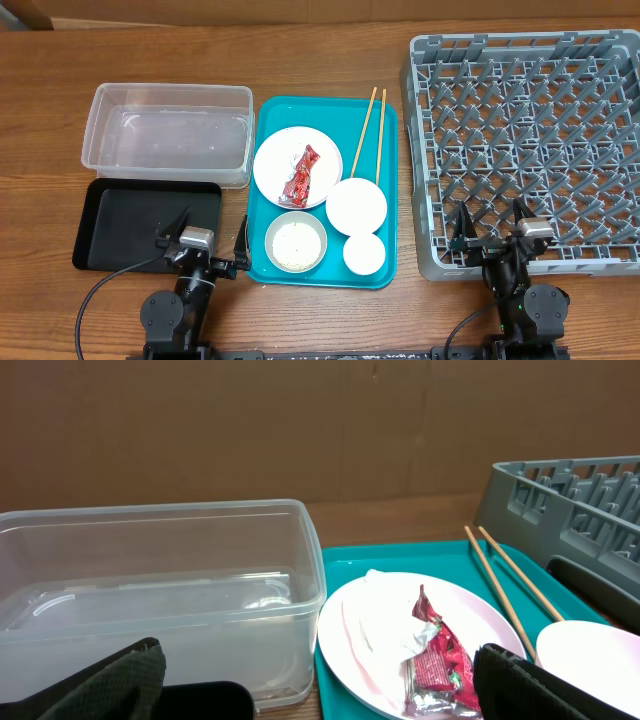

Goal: Sort waste into correct bins and load items into the dishwasher

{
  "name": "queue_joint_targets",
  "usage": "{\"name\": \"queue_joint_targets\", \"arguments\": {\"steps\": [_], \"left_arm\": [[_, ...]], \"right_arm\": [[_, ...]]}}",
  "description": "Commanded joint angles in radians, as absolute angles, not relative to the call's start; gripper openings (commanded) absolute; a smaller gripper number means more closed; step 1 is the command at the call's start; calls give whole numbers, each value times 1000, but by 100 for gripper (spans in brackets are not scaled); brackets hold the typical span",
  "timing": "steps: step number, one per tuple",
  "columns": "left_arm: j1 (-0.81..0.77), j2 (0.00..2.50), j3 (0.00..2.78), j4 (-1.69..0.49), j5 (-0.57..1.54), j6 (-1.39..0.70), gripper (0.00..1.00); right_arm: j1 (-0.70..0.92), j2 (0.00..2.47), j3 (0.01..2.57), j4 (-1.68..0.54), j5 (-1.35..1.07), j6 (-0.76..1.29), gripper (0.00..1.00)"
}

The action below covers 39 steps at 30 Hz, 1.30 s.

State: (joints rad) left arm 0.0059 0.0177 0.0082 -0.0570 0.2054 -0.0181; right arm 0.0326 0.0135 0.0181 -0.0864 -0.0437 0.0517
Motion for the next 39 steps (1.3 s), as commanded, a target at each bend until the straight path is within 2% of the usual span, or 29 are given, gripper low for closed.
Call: {"name": "queue_joint_targets", "arguments": {"steps": [1,22,31,35,39], "left_arm": [[-2,11,5,-57,200,1,100],[-2,12,5,-45,207,-1,100],[-2,13,5,-44,285,-340,100],[-2,13,15,43,426,-356,100],[-2,13,113,47,445,-351,100]], "right_arm": [[28,3,8,-80,-35,52,100],[28,3,8,-72,-45,52,100],[28,3,8,-49,-292,55,100],[28,3,33,-31,-390,54,100],[28,4,142,-84,-422,55,100]]}}
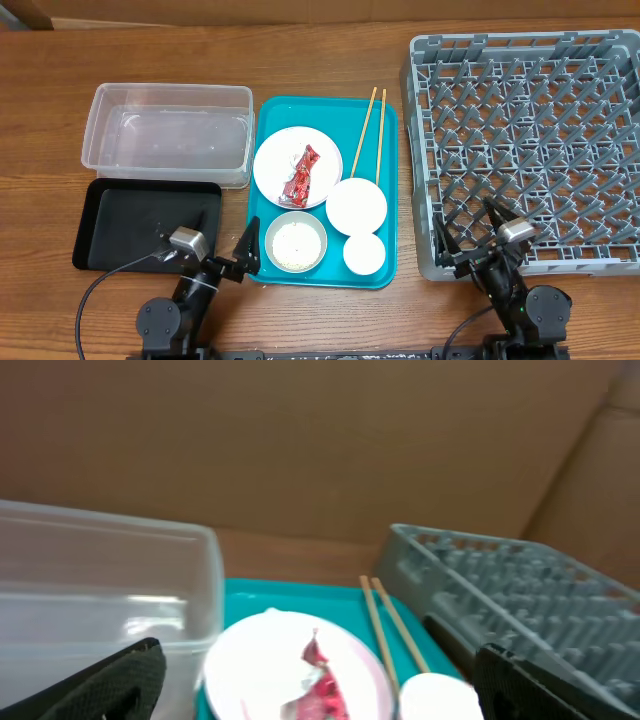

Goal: Sort waste into correct bins and load items into the dishwasher

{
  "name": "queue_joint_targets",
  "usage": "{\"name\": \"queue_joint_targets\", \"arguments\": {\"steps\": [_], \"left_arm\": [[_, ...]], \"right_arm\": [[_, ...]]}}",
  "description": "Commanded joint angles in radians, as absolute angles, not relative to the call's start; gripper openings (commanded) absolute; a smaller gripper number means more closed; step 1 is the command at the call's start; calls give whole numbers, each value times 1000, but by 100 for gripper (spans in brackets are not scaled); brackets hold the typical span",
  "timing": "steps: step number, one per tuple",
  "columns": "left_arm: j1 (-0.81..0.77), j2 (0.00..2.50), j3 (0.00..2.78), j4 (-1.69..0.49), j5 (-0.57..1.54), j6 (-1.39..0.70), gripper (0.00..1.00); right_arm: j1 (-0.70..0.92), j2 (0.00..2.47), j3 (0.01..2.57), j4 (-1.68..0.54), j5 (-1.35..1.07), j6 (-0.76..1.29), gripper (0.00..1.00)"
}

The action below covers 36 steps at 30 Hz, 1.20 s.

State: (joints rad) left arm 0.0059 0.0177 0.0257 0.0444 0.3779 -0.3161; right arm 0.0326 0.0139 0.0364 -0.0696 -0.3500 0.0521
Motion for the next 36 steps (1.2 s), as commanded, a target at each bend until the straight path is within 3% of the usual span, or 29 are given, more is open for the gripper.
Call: {"name": "queue_joint_targets", "arguments": {"steps": [1,7,17,23,29,32,36], "left_arm": [[-2,16,149,32,445,-339,100],[-2,154,422,-220,439,-288,100],[-2,716,971,-769,540,-208,100],[-2,914,1129,-882,763,-240,100],[-19,997,1129,-910,813,-239,100],[-100,1026,1129,-949,774,-208,100],[-323,1072,1128,-995,522,-216,100]], "right_arm": [[28,7,192,-125,-420,54,100],[28,121,483,-403,-421,51,100],[28,579,938,-860,-440,52,100],[28,726,1042,-929,-585,154,100],[28,754,1042,-919,-596,154,100],[28,754,1042,-919,-580,154,100],[28,754,1042,-922,-494,233,100]]}}
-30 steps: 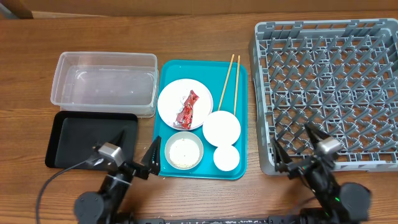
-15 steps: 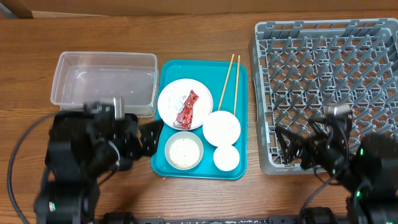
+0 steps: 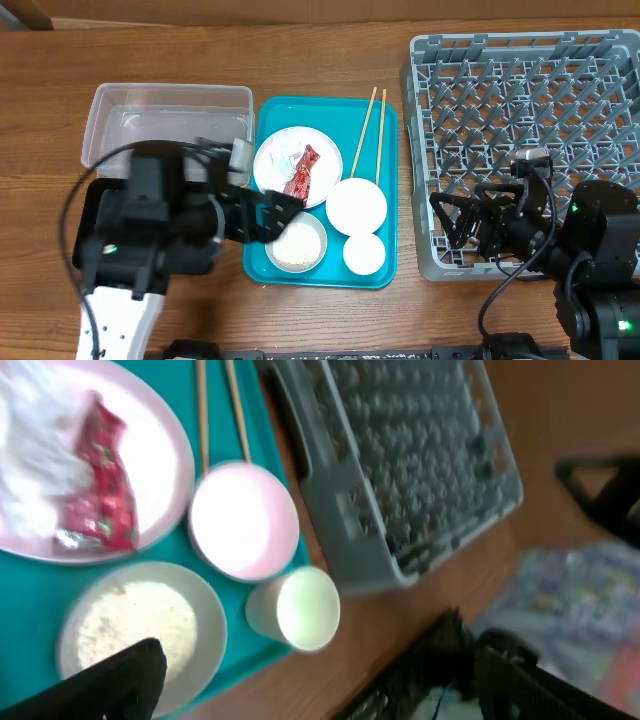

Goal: Sort waste into correct bins and load items into the dishwasher

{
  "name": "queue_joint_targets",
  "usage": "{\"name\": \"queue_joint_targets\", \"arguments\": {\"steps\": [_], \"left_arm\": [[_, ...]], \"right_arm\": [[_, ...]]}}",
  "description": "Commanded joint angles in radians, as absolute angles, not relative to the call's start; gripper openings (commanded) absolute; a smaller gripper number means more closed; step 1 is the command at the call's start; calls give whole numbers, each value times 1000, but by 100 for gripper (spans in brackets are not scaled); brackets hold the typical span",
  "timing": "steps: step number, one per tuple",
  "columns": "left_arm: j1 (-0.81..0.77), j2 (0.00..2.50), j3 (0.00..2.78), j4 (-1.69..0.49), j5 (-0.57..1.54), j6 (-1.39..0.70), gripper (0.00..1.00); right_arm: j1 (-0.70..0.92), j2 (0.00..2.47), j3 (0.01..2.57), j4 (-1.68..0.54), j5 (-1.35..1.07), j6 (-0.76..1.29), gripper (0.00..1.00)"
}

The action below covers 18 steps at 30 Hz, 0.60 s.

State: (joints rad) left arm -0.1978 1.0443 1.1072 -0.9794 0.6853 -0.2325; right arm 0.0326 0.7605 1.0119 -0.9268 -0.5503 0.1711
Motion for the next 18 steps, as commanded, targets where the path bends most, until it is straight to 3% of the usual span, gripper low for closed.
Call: {"name": "queue_joint_targets", "arguments": {"steps": [1,5,8,11,18], "left_arm": [[-384,1087,1126,-1000,447,-233,100],[-612,1174,1114,-984,176,-348,99],[-740,1272,1113,-957,54,-404,92],[-804,1384,1113,-933,-21,-458,78],[-819,1605,1113,-840,80,-469,45]], "right_arm": [[28,754,1042,-921,-486,245,100],[28,755,1042,-919,-487,249,100],[28,755,1042,-919,-487,260,100],[28,755,1042,-926,-487,260,100],[28,755,1042,-930,-487,260,100]]}}
